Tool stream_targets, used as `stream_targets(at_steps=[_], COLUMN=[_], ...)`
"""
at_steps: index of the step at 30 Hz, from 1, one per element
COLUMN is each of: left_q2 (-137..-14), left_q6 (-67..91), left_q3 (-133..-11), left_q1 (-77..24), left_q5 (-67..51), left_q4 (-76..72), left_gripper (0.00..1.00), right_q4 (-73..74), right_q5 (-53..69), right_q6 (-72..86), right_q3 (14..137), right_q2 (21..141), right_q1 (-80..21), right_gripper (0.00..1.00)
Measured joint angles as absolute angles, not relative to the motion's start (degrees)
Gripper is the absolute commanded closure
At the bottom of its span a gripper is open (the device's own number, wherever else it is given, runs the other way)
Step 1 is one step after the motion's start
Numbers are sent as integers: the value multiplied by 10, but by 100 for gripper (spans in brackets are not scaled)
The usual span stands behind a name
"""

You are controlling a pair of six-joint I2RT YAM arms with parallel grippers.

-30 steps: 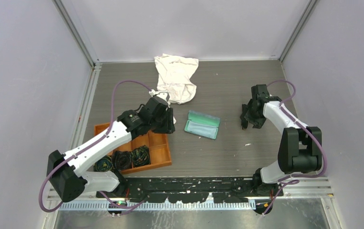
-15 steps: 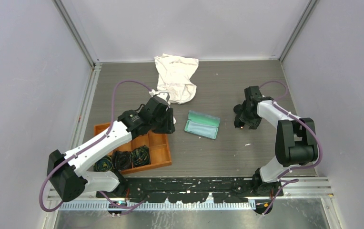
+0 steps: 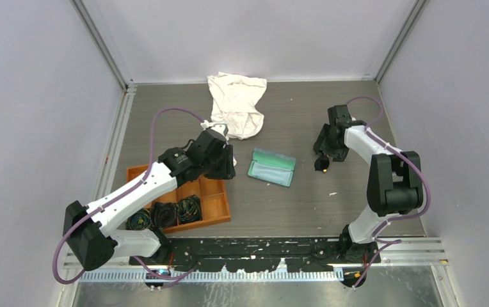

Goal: Organize the sunglasses
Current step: Pick up the sunglasses from the center of the board.

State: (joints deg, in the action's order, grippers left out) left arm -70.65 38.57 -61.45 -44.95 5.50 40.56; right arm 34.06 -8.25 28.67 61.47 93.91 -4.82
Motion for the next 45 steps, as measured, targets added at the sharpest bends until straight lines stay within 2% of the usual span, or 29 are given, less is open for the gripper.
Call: stream_targets(at_steps=[11,17,27,45], left_q2=[-687,-683,-683,-683], left_q6=[386,386,386,386], left_q3=[-615,-615,-615,-615], left_q1=[-449,-449,-449,-450], left_q5=[59,60,60,60], left_q4=[410,410,410,410], left_gripper=[56,56,56,56], right_q4=[308,301,292,265], right_q5=[-48,-55,-54,-36], right_q6=[236,219,199,183], right_q3=[657,661,660,625], right_q2=[1035,1035,1039,984], right_q1=[-48,-48,-48,-48], right_gripper=[38,51,64,66])
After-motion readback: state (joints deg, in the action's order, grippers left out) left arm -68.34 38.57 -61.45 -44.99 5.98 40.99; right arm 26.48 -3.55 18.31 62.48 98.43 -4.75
